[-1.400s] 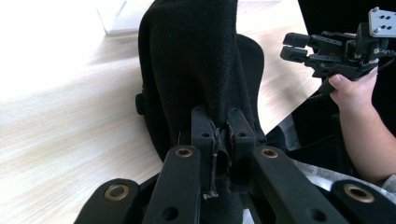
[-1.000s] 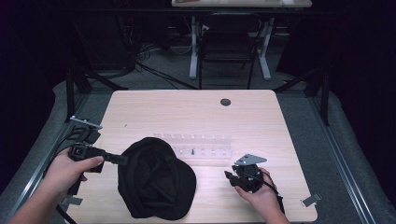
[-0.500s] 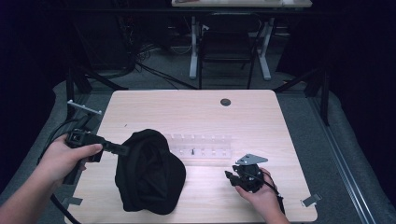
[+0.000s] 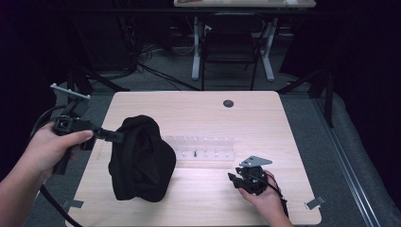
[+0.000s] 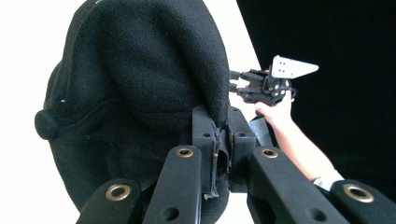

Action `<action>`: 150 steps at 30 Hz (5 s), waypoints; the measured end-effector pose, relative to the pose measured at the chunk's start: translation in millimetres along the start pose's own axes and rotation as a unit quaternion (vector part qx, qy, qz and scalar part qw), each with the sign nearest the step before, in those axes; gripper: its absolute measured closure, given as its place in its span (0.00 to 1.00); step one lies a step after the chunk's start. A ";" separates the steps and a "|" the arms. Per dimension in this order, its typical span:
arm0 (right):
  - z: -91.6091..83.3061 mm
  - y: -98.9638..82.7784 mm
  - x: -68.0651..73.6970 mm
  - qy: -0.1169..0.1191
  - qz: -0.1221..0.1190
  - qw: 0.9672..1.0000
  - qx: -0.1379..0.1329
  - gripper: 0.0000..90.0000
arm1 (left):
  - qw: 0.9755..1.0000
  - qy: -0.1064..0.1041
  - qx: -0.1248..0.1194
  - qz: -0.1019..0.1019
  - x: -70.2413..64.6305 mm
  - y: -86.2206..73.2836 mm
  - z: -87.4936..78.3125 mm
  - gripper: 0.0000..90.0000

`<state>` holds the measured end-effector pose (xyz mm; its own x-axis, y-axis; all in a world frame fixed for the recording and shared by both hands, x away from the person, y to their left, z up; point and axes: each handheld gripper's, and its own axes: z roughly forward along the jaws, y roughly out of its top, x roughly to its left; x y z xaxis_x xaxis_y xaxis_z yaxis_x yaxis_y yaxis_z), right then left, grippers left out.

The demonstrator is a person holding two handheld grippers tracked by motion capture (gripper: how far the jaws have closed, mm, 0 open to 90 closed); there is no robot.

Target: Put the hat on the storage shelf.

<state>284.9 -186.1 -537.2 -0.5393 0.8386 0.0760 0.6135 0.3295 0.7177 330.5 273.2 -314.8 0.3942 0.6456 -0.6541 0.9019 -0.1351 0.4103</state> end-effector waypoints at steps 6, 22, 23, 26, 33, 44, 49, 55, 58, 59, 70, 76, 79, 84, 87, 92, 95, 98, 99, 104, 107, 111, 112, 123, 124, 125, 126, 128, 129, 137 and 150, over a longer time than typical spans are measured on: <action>0.8 0.0 0.0 0.001 0.004 1.000 0.003 0.67 | 1.000 -0.015 -0.016 0.001 -5.2 10.4 -4.4 0.95; 2.2 -3.2 -0.3 0.006 0.010 1.000 0.006 0.66 | 0.999 -0.020 -0.037 -0.003 -11.5 42.0 7.9 0.95; 2.7 -3.6 -0.2 0.007 0.011 1.000 0.005 0.66 | 0.999 -0.021 -0.038 -0.003 -11.5 43.5 8.8 0.95; 3.5 -4.2 -0.5 0.007 0.010 1.000 0.006 0.66 | 0.999 -0.024 -0.039 -0.011 -11.4 49.0 12.5 0.95; 4.3 -5.1 -2.4 0.011 0.014 1.000 0.004 0.66 | 0.999 -0.017 -0.048 -0.020 -11.0 62.0 20.6 0.95; 5.7 -6.2 -1.9 0.012 0.013 1.000 0.005 0.66 | 0.998 -0.014 -0.058 -0.034 -13.1 79.1 34.3 0.95; 5.3 -6.4 -2.4 0.013 0.015 1.000 0.005 0.66 | 0.997 -0.013 -0.063 -0.033 -16.8 83.7 39.6 0.95; 4.5 -6.6 -3.1 0.011 0.015 1.000 0.002 0.66 | 0.998 -0.005 -0.060 -0.024 -24.0 88.4 46.0 0.95; 4.4 -6.6 -3.4 0.011 0.015 1.000 0.002 0.66 | 0.998 0.006 -0.061 -0.023 -29.6 91.6 44.5 0.95; 4.5 -6.7 -3.5 0.013 0.015 1.000 0.002 0.66 | 0.998 0.009 -0.062 -0.021 -30.2 92.6 43.4 0.95; 4.3 -6.6 -3.9 0.014 0.017 1.000 -0.001 0.66 | 0.997 0.009 -0.078 -0.027 -30.5 98.5 40.3 0.95; 3.8 -6.4 -4.4 0.013 0.015 1.000 0.002 0.66 | 0.997 0.005 -0.069 -0.028 -31.6 101.7 53.5 0.95; 4.2 -6.8 -4.0 0.015 0.018 1.000 0.001 0.66 | 0.997 0.005 -0.070 -0.031 -32.2 102.5 56.2 0.95; 4.0 -6.8 -4.2 0.016 0.018 1.000 0.000 0.66 | 0.997 0.013 -0.070 -0.025 -33.2 103.9 62.2 0.95; 3.2 -6.4 -4.6 0.016 0.016 1.000 0.002 0.66 | 0.997 0.013 -0.067 -0.027 -35.2 104.2 66.1 0.95; 2.8 -6.1 -4.2 0.014 0.015 1.000 -0.002 0.66 | 0.997 0.014 -0.066 -0.028 -38.3 103.4 70.2 0.95; 2.2 -5.1 -3.1 0.015 0.016 1.000 0.000 0.65 | 0.998 0.016 -0.060 -0.022 -39.5 102.3 71.2 0.95; 1.0 -2.1 -0.8 0.017 0.008 1.000 -0.006 0.65 | 0.998 0.017 -0.056 -0.020 -41.9 100.8 74.5 0.94; 0.3 -0.7 0.3 0.017 0.005 1.000 -0.009 0.64 | 0.998 0.017 -0.056 -0.023 -43.3 100.6 75.8 0.94; -1.6 4.9 3.4 0.023 0.000 1.000 -0.018 0.64 | 0.998 0.013 -0.054 -0.012 -51.1 102.1 83.1 0.94; -0.4 4.4 3.6 0.021 0.001 1.000 -0.018 0.64 | 0.999 0.007 -0.051 -0.011 -55.0 103.3 87.9 0.94; -2.1 5.9 3.3 0.023 0.005 1.000 -0.019 0.64 | 0.999 0.007 -0.053 -0.007 -55.8 104.0 90.2 0.94; -3.0 7.2 3.6 0.024 0.005 1.000 -0.020 0.64 | 0.998 0.006 -0.054 -0.010 -56.2 104.3 91.4 0.94; -6.5 30.9 17.9 0.045 -0.023 0.998 -0.040 0.63 | 0.998 -0.004 -0.056 -0.007 -57.9 106.5 100.8 0.94; -4.2 35.5 21.1 0.046 -0.030 0.998 -0.040 0.63 | 0.998 -0.006 -0.056 -0.007 -57.8 107.0 101.9 0.94; -2.4 37.9 23.8 0.049 -0.030 0.997 -0.041 0.63 | 0.998 -0.008 -0.056 -0.006 -58.0 107.3 102.5 0.94; -1.4 40.6 25.9 0.051 -0.035 0.997 -0.040 0.63 | 0.998 -0.008 -0.056 -0.006 -58.0 107.3 102.5 0.94; 0.0 42.9 28.6 0.053 -0.037 0.997 -0.042 0.63 | 0.998 -0.007 -0.055 -0.006 -59.1 108.1 103.8 0.94; 1.4 45.1 31.1 0.056 -0.039 0.997 -0.043 0.63 | 0.999 -0.008 -0.054 -0.005 -59.5 108.7 104.1 0.94; 10.4 57.8 44.6 0.062 -0.052 0.996 -0.042 0.64 | 0.998 -0.012 -0.054 -0.002 -63.4 110.2 109.1 0.94; 31.1 81.5 67.5 0.072 -0.070 0.994 -0.042 0.67 | 0.998 -0.014 -0.054 0.002 -64.3 109.3 110.8 0.94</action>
<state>316.4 -89.2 -495.0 -0.6971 0.7141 0.0645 0.4789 0.3968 0.7831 423.3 133.6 -298.4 0.4031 0.6238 -0.6696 0.8771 -0.0545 0.4772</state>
